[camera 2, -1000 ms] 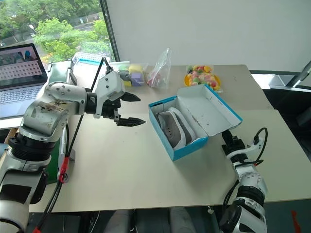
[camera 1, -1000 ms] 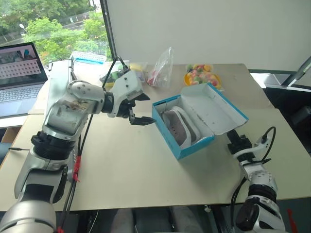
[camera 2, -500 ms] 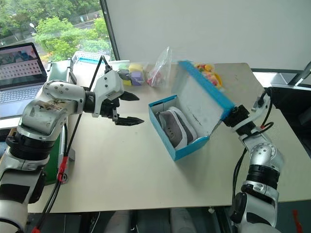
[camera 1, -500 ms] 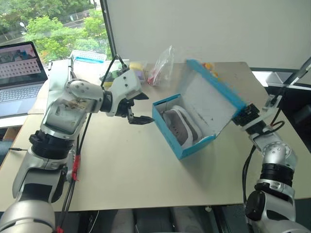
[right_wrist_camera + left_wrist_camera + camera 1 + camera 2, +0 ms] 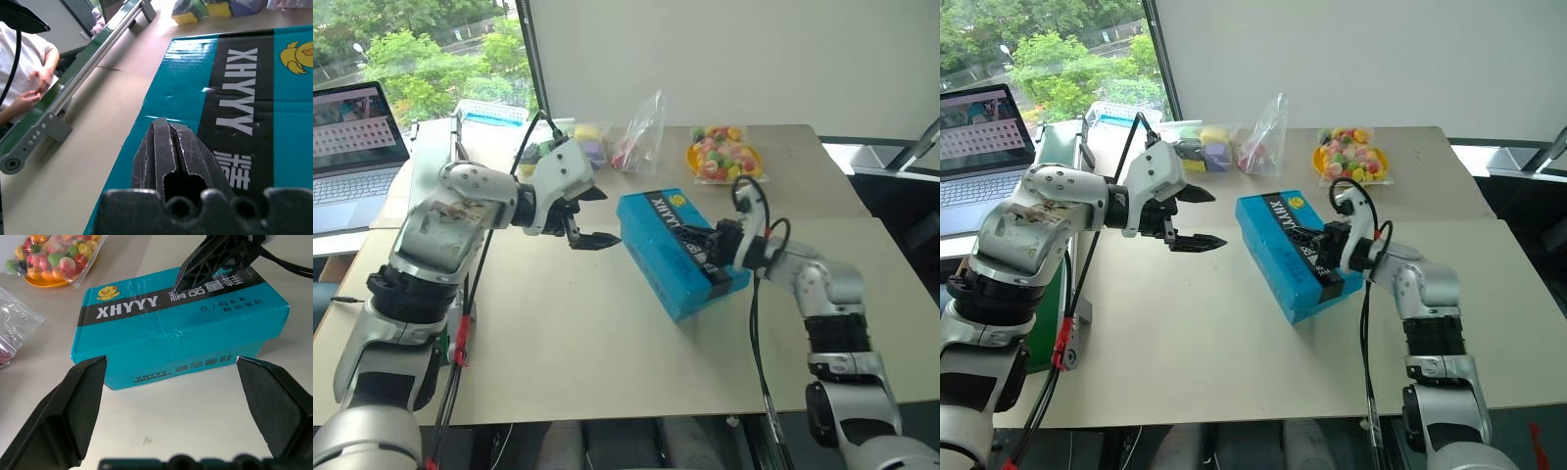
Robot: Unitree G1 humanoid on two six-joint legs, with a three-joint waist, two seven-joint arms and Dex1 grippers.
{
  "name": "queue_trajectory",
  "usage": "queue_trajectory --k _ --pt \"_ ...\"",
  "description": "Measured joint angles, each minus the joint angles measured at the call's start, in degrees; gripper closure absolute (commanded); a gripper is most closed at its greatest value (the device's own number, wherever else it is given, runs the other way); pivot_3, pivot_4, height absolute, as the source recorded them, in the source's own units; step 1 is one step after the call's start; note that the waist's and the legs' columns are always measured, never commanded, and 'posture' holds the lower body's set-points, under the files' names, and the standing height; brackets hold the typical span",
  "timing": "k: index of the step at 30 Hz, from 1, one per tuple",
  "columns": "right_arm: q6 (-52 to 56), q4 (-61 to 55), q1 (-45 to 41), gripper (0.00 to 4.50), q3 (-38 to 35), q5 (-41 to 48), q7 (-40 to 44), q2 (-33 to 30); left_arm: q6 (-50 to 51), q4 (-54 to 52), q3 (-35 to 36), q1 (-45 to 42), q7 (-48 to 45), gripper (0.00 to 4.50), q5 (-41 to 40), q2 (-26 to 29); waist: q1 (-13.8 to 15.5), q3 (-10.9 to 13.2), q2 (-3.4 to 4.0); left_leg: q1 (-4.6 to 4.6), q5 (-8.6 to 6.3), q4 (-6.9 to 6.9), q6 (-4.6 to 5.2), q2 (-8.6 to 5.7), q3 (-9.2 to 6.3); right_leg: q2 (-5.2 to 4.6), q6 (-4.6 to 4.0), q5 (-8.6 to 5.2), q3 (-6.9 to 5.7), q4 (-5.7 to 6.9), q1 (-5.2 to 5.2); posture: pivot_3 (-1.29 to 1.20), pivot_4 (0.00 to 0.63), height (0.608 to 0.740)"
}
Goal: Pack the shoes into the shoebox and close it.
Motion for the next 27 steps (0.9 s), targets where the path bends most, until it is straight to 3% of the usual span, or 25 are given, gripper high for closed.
queue_trajectory --k 5,12,18,20,27 --pt "-10.56 8.77 -5.0 4.43 12.3 -14.46 1.75 -0.67 0.51 -0.6 0.34 1.7 1.29 0.0 0.0 -0.06 -0.15 -0.06 -0.08 0.07 0.0 0.07 0.0 0.0 0.01 0.0 -0.24 0.14 -0.01 0.01 0.08 0.0 0.15 0.74" --pt "-17.66 9.75 -6.65 4.43 18.19 -24.56 1.57 -1.97 1.64 -3.22 1.21 3.96 2.83 0.0 -0.32 0.14 0.01 -0.24 -0.33 1.06 -0.01 0.07 -0.01 0.0 -0.01 0.01 0.18 -0.12 -0.01 -0.02 1.07 0.0 0.15 0.74" --pt "-8.0 -0.74 -6.19 4.43 13.55 -18.28 8.16 -5.5 1.97 -4.86 4.01 6.34 3.2 0.0 -2.81 0.14 0.16 -0.18 -0.28 0.35 0.0 0.08 0.0 0.0 -0.03 0.0 0.13 -0.1 0.01 0.03 0.4 0.0 0.15 0.74" --pt "-5.96 -6.32 -6.15 4.43 11.95 -16.04 11.19 -8.48 0.85 -5.69 4.81 7.73 3.01 0.0 -4.21 -0.62 0.37 -0.18 -0.27 -0.08 0.0 0.1 0.0 0.0 -0.12 0.01 -0.27 0.14 -0.05 0.04 0.01 0.0 0.15 0.74" --pt "-2.61 -24.29 0.66 4.43 9.38 -7.98 23.02 -20.85 -2.17 -7.45 5.36 11.14 2.7 0.0 -5.34 -0.57 1.38 -0.14 -0.28 -0.45 -0.03 0.13 0.05 -0.03 -0.1 -0.03 -0.26 0.13 -0.05 -0.01 -0.3 0.0 0.15 0.74"
